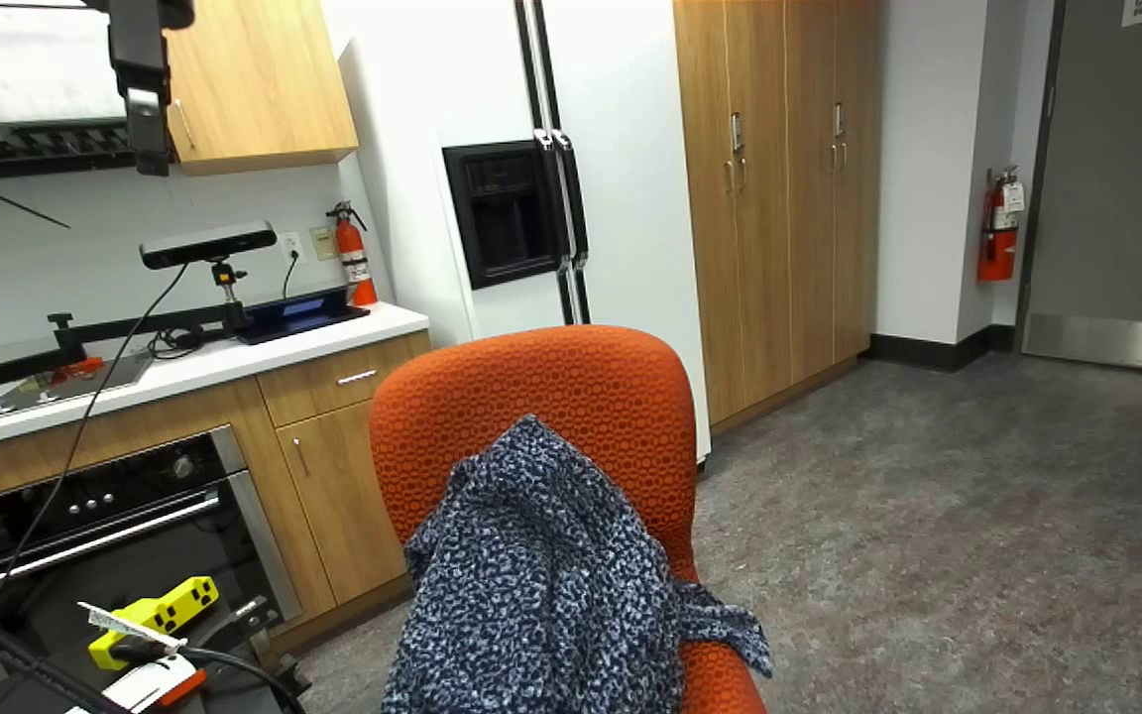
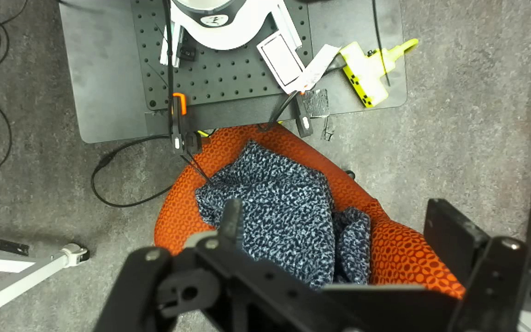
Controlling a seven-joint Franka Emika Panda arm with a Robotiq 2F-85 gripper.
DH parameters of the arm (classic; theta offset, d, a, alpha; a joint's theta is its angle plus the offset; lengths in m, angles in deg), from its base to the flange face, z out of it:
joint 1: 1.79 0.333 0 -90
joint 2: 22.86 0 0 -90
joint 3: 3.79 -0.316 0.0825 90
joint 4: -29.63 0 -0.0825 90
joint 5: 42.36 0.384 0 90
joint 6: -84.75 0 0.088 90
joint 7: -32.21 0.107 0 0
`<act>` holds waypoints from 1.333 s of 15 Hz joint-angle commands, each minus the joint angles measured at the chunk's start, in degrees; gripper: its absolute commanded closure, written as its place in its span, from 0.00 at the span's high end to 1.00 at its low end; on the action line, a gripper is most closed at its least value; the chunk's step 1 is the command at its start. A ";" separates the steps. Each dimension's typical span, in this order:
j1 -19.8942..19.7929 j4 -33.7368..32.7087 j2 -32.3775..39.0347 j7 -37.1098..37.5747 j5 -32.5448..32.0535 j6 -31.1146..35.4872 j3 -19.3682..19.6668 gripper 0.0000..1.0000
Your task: Hang the fleece on the head rest of the armchair
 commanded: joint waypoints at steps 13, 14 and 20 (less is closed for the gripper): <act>-0.30 -0.16 0.18 -0.02 -0.19 0.03 -0.20 1.00; -0.33 -0.16 0.44 -0.24 -0.62 0.38 -0.26 1.00; -2.04 0.74 4.02 0.29 -5.98 11.23 0.38 1.00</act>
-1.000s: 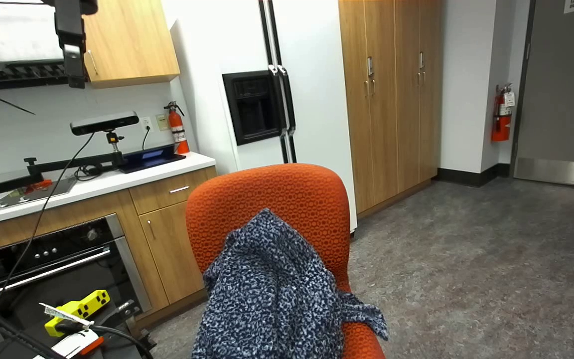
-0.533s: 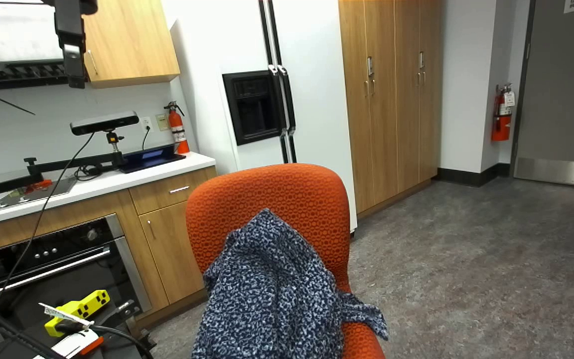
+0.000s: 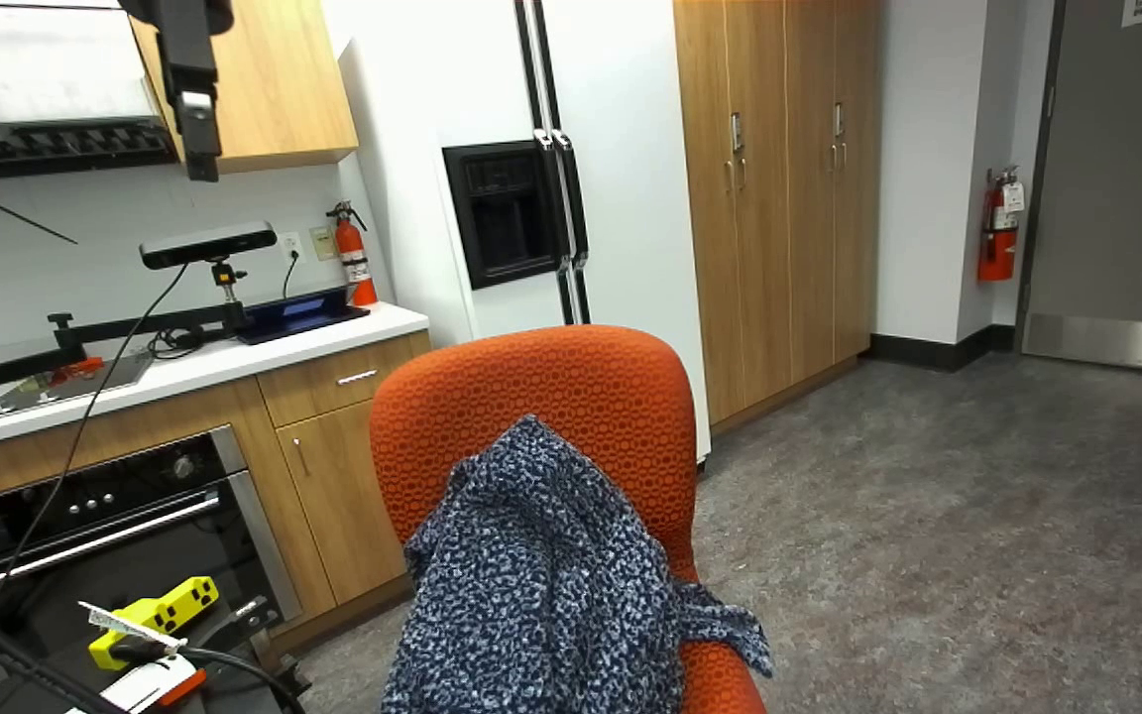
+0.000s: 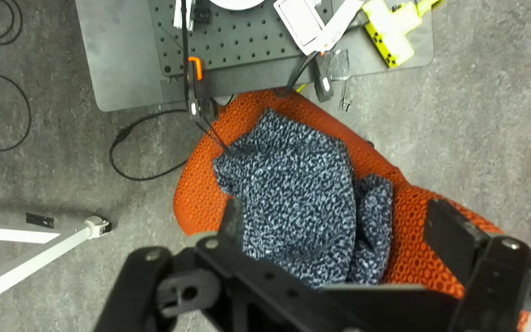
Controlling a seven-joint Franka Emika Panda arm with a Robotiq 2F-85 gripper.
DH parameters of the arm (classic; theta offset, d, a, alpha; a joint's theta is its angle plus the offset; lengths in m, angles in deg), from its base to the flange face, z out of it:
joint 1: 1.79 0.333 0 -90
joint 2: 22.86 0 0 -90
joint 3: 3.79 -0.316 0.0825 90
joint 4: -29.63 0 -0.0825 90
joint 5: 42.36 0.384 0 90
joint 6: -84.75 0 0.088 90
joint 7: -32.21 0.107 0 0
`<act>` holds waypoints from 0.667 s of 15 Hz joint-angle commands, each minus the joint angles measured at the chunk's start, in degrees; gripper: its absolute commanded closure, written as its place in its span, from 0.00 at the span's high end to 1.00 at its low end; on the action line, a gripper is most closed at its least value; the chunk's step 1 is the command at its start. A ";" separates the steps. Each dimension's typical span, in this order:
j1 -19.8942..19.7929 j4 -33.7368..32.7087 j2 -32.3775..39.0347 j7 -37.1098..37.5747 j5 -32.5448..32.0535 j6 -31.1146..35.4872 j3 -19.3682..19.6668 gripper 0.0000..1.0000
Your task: Hang the fleece on the head rest of the armchair
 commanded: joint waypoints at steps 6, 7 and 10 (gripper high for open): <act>-1.75 2.63 11.00 2.94 -4.36 24.00 0.15 1.00; -1.31 2.60 12.94 3.05 -3.34 25.88 0.43 1.00; -1.17 1.92 18.19 5.29 -3.96 31.19 -0.19 1.00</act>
